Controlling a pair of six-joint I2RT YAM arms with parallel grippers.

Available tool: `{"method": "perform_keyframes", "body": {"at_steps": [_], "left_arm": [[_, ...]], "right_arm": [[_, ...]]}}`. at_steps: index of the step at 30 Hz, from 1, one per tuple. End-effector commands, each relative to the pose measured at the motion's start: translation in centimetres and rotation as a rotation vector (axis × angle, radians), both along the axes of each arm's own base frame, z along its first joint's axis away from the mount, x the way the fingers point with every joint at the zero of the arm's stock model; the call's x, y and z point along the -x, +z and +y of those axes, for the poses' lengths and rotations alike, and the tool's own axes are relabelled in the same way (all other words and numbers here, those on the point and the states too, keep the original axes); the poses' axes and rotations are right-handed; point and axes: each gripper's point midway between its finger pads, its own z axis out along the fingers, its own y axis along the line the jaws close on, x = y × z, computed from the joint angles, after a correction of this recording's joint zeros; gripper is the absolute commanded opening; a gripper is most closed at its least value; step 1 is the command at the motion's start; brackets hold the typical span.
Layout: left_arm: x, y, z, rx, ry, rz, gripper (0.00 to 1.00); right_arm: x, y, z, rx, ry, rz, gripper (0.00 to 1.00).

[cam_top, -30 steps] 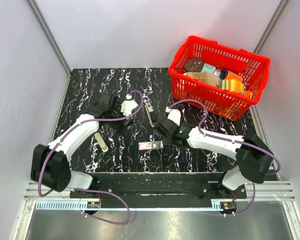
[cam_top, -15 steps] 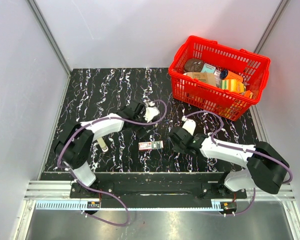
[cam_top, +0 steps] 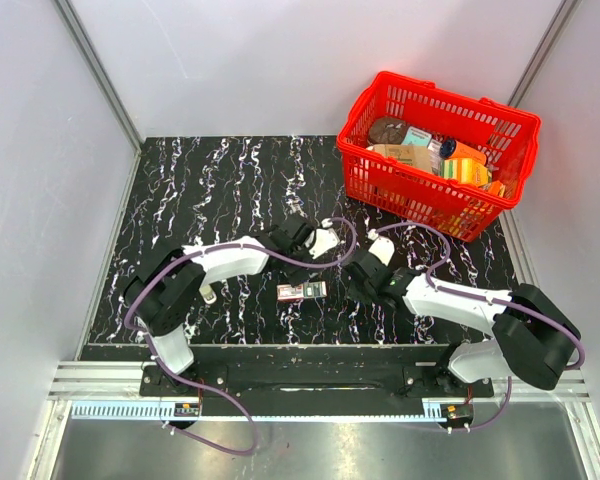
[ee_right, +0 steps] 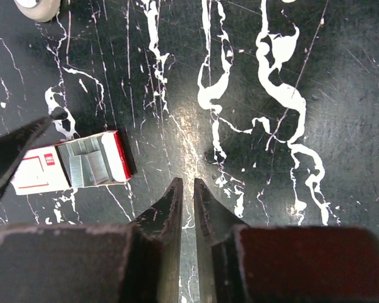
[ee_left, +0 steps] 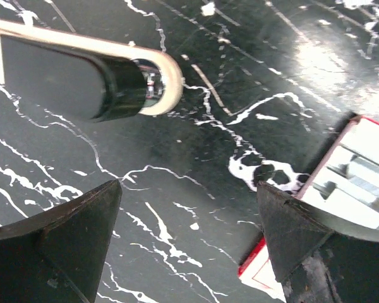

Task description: Unload the staples from the stapler

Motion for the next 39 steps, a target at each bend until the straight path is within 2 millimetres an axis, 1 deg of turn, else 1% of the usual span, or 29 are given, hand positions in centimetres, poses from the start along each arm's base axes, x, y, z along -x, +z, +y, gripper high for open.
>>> {"method": "perform_keyframes", "body": {"at_steps": [1,5,10,15,17,20,21,23,27,28,30,33,35,36,39], "left_arm": [[1.7,-0.4,-0.1,-0.024,0.016,0.012,0.93],[3.6,-0.5,0.0,-0.022,0.007,0.046,0.93],[5.5,0.1,0.4,0.009,0.019,0.1,0.93],[6.4,0.8,0.8,0.033,0.018,0.112,0.93],[6.7,1.0,0.6,0.047,0.013,0.121,0.93],[6.8,1.1,0.4,0.058,0.013,0.126,0.93],[7.1,1.2,0.0,0.079,-0.001,0.144,0.93],[7.3,0.9,-0.2,0.085,-0.004,0.158,0.93],[7.2,0.7,-0.4,0.083,-0.009,0.16,0.93],[7.1,0.7,-0.4,0.082,-0.009,0.156,0.93],[7.0,0.6,-0.3,0.076,-0.01,0.151,0.93],[6.7,0.6,-0.1,0.069,-0.003,0.134,0.93],[6.5,0.4,-0.1,0.063,0.003,0.128,0.93],[6.1,0.4,0.2,0.05,0.021,0.112,0.93],[5.9,0.2,0.2,0.041,0.029,0.111,0.93]], "right_arm": [[-0.9,0.7,0.5,-0.038,-0.007,-0.029,0.17],[-1.1,0.8,0.7,-0.04,-0.008,-0.031,0.17],[-0.9,0.5,0.7,-0.037,-0.005,-0.019,0.17],[-0.4,0.3,1.1,-0.063,0.009,0.008,0.15],[0.0,0.2,1.8,-0.1,0.021,0.026,0.1],[0.4,-0.3,3.2,-0.183,0.028,0.053,0.07],[0.4,-0.6,3.5,-0.194,0.029,0.061,0.06],[0.3,-1.1,4.2,-0.21,0.034,0.073,0.04],[0.1,-1.8,5.6,-0.225,0.067,0.093,0.0],[-0.3,-1.4,6.4,-0.248,0.081,0.073,0.0],[-0.4,-1.4,7.3,-0.263,0.102,0.063,0.0],[-0.5,-1.4,8.0,-0.278,0.12,0.051,0.0],[-0.3,-1.7,7.9,-0.273,0.121,0.057,0.0],[-0.4,-1.6,8.0,-0.278,0.122,0.056,0.0],[0.1,-1.7,8.0,-0.277,0.128,0.063,0.0]]}}
